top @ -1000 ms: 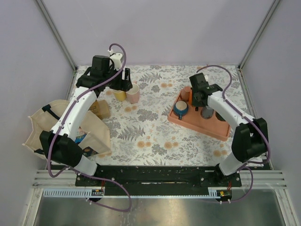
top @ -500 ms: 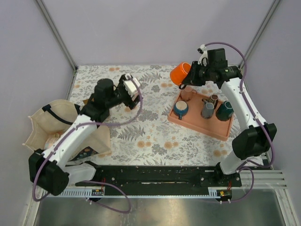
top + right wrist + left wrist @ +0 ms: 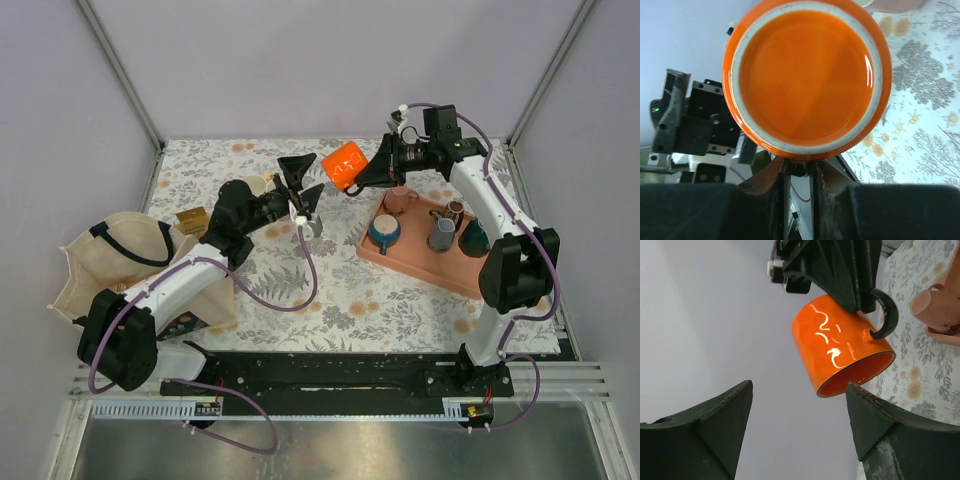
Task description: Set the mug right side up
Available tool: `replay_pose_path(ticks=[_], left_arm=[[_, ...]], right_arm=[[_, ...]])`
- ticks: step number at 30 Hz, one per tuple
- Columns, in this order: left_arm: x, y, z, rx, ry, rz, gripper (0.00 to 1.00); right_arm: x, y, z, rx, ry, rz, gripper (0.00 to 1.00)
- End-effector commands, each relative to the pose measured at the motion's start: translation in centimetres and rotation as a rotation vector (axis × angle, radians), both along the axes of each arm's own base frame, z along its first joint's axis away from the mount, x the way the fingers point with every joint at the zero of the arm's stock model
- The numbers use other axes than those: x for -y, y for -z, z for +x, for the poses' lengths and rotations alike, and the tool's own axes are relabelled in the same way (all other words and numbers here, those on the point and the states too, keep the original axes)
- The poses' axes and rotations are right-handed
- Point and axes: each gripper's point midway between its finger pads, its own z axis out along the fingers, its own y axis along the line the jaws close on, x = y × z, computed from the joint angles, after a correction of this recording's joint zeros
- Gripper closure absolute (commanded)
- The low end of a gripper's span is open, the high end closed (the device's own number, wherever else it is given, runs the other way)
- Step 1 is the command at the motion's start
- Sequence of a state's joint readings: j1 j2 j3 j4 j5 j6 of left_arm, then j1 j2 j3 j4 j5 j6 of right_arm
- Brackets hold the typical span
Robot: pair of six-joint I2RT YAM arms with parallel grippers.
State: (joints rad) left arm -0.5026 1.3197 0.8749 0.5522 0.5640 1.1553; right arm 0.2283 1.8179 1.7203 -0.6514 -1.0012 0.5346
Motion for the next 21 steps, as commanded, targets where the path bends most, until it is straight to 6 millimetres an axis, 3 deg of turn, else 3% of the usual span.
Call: replay_pose_path(ticks=[1,6,10,15,18,19,21], left_arm=[[1.5,-4.0,-2.3,0.257,0.131,0.014,0.23],[2.4,-3.3,-2.3,0.311,0.164,0.037,0.25],[3.4,-3.2,-0.6,0.393,0.141,0.027,0.3],[4.1,-4.5,1.1,0.48,0.111,-0.025,0.46],[4.4,-5.2,1.9,0.508,0.099,-0.042,0.62],[4.5,-5.4,2.1,0.512,0.094,-0.048,0.69],[4.5,-5.8,2.4,0.498,0.082,-0.061,0.87]], right_arm=[[-1.1,-5.0,-1.4,0.091,-0.124,0.171,1.0],[-1.8,-5.3,-1.7,0.078,-0.167,0.213,1.0],[-2.2,-5.4,-2.2,0.064,-0.2,0.24,1.0],[-2.5,-5.2,-2.2,0.049,-0.221,0.253,1.0],[-2.8,-5.0,-2.1,0.038,-0.225,0.253,1.0],[-2.7,-5.1,-2.0,0.045,-0.222,0.253,0.97],[-2.6,-5.1,-1.9,0.058,-0.218,0.249,0.74]])
